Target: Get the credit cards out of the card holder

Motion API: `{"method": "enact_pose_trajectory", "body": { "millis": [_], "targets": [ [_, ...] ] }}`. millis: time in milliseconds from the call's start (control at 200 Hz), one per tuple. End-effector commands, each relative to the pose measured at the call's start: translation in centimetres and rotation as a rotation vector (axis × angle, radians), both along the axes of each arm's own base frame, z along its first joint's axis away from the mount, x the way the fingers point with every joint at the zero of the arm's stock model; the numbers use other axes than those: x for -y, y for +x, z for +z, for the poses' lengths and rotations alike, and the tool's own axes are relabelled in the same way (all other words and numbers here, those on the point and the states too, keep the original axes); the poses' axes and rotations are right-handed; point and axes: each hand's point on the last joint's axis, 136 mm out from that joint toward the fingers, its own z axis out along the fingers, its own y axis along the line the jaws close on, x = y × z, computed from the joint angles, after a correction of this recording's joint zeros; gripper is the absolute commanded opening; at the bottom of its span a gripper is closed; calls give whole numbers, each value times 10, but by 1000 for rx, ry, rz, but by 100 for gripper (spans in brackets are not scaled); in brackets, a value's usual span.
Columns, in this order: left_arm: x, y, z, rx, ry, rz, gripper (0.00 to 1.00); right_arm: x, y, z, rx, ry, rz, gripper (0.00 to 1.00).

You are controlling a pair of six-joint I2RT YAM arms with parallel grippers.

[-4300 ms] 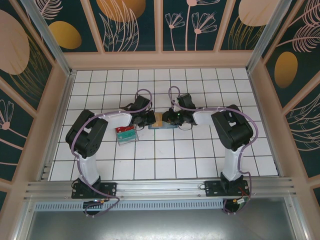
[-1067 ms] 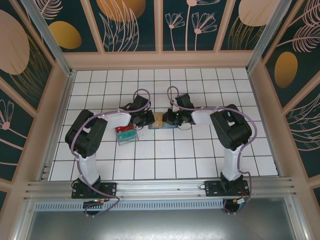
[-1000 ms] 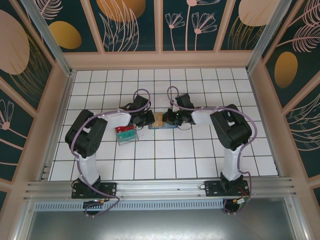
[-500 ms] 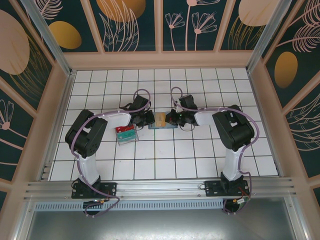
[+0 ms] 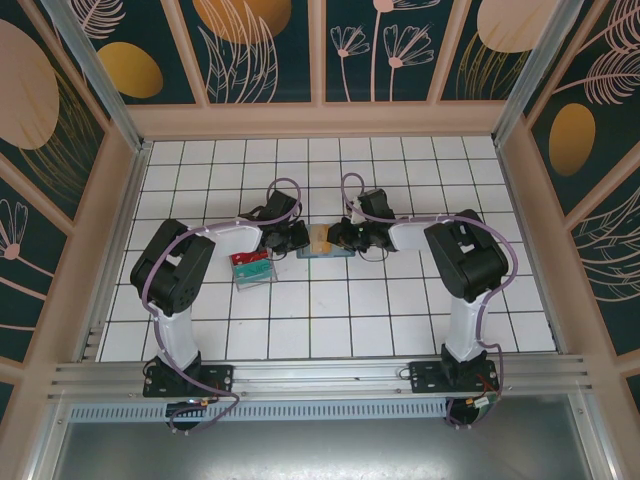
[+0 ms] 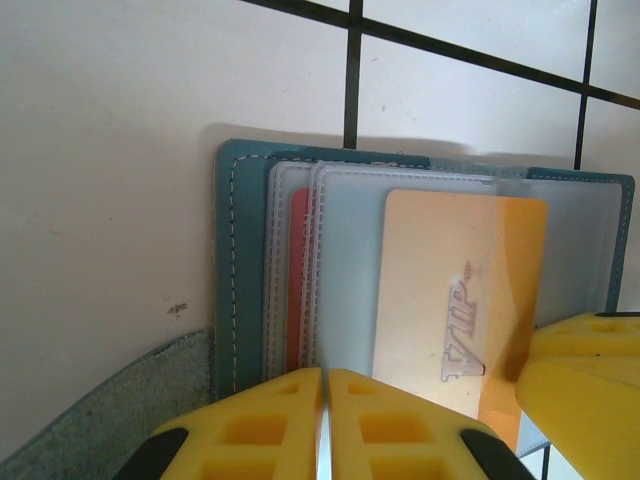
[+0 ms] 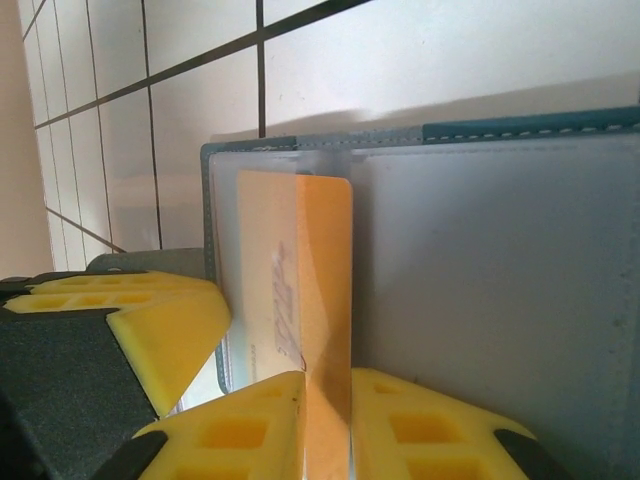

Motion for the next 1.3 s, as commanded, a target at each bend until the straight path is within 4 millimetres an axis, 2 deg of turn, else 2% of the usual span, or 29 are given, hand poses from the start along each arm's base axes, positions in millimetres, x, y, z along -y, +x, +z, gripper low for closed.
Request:
{"method": "enact_pose_trajectory", "body": {
  "millis": [0,50,135,541,721,891,1051,1296],
  "targets": [
    [-8,-13,-21,-68,39,-6,12,-1,3,-1,-6,15,-2,13],
    [-9,-13,-22,-71,44,-6,13,2,3,-3,-10,4,-10,8],
    [-10,-14,-25,-75,54,-7,12,8,4,-6,-16,0,-19,5],
    [-13,-15,-29,-83,78,-10,11,39,7,-5,-18,-1,-29,0],
    [-12,-13,-27,-81,77,-11,11,53,5,2,-2,4,-51,0],
    [-9,-10,-22,-72,68,-13,12,60,6,17,38,23,-71,0],
    [0,-2,-1,-39,15,-12,18,64,11,35,78,46,-89,0],
    [26,15,64,65,-189,13,34,68,19,70,148,98,-109,0]
  ]
}}
